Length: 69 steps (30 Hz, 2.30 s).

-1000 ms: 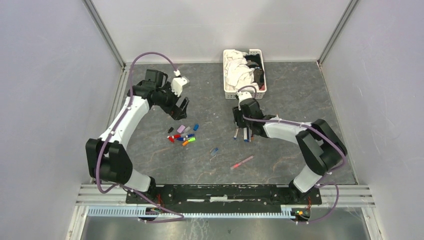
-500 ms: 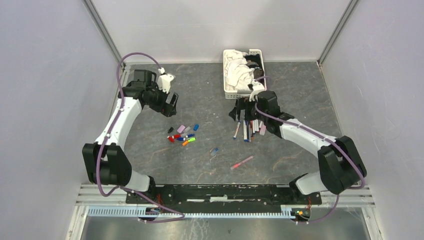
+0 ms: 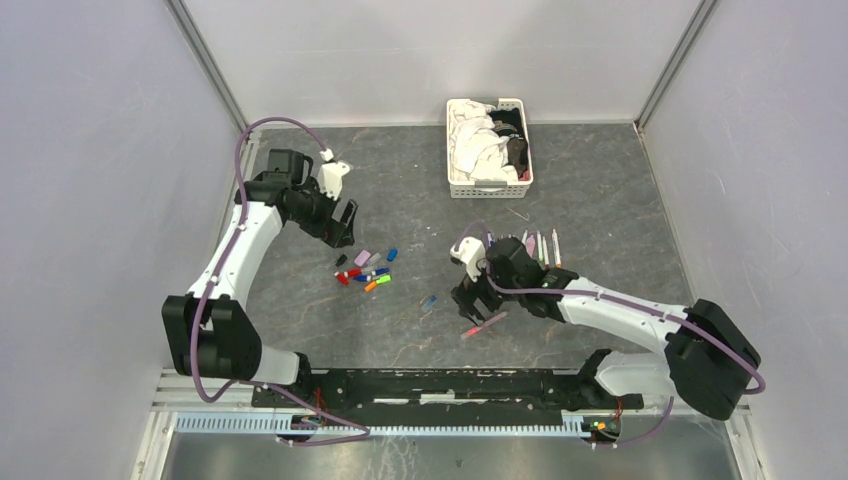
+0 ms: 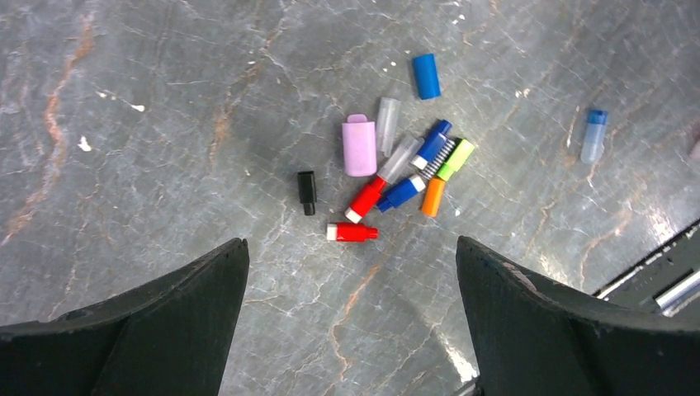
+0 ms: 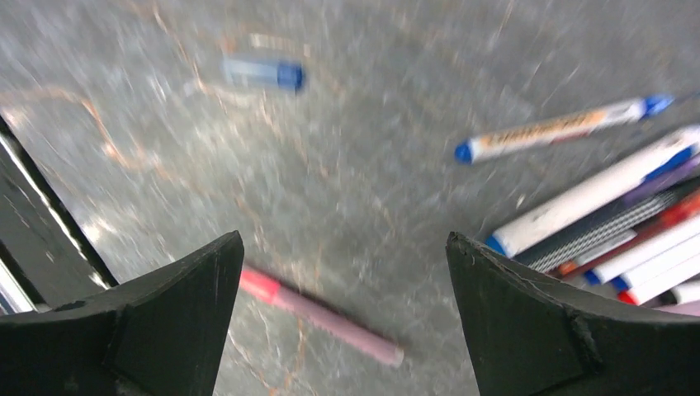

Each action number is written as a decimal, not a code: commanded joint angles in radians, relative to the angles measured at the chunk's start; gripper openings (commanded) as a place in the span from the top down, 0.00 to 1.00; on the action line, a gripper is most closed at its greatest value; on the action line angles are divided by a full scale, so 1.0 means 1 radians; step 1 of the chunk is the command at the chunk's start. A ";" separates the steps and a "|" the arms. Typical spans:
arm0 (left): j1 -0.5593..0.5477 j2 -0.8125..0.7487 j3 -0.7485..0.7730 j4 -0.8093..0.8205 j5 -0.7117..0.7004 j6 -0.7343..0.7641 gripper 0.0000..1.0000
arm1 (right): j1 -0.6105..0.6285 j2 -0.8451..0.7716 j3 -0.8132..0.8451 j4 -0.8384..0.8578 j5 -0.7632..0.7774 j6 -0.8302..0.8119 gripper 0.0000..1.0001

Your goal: Open the pen caps

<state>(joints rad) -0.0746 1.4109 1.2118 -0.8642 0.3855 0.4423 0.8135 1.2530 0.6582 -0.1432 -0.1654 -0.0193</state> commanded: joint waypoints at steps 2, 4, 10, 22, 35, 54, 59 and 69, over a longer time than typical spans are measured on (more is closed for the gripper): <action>-0.002 -0.030 0.008 -0.070 0.100 0.072 0.00 | 0.014 -0.019 -0.051 -0.024 0.022 -0.084 0.02; -0.002 -0.034 -0.002 -0.074 0.116 0.077 0.00 | 0.025 -0.022 -0.052 -0.046 0.032 -0.075 0.02; -0.004 -0.032 -0.006 -0.105 0.142 0.105 0.00 | 0.061 -0.035 -0.024 -0.185 0.109 -0.071 0.03; -0.004 -0.009 0.040 -0.174 0.186 0.153 0.00 | 0.084 0.090 0.000 -0.213 0.097 -0.140 0.15; -0.004 -0.027 0.047 -0.200 0.193 0.154 0.00 | 0.083 0.156 0.000 -0.147 0.038 -0.100 0.67; -0.009 -0.078 -0.023 -0.223 0.334 0.231 0.00 | 0.080 0.055 -0.012 0.022 -0.069 -0.040 1.00; -0.037 -0.090 -0.031 -0.223 0.370 0.258 0.00 | 0.055 0.024 0.027 0.030 -0.188 -0.011 1.00; -0.129 -0.111 -0.014 -0.213 0.396 0.266 0.00 | 0.052 0.043 0.152 -0.030 -0.373 -0.001 1.00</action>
<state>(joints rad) -0.1944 1.3392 1.1828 -1.0805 0.7380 0.6712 0.8684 1.2949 0.7380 -0.1677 -0.4469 -0.0296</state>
